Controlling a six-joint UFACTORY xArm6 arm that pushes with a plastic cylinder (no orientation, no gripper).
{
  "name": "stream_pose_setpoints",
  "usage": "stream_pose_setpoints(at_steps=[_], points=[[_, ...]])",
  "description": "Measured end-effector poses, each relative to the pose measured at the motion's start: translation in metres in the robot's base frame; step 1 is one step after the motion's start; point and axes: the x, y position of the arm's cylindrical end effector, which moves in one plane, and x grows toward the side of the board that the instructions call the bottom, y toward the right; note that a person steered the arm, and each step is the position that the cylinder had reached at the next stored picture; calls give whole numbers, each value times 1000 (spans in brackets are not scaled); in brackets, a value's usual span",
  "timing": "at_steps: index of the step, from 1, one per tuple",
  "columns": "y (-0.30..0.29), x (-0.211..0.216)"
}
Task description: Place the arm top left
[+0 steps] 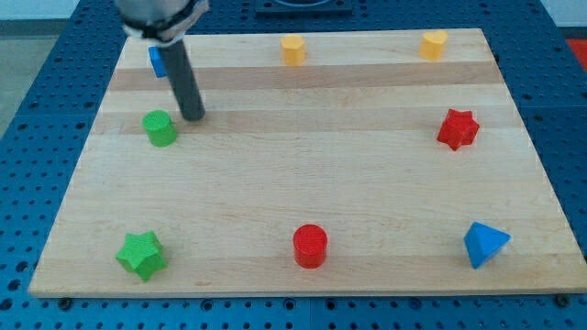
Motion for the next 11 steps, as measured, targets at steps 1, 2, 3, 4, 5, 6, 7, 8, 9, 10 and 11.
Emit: stream_pose_setpoints(at_steps=[1, 2, 3, 4, 5, 6, 7, 8, 9, 10, 11], points=[[0, -1], [10, -9], [15, -45], [15, -56], [6, -105], [-7, -136], [-16, -162], [-29, -163], [-50, -163], [-81, -163], [-101, -163]])
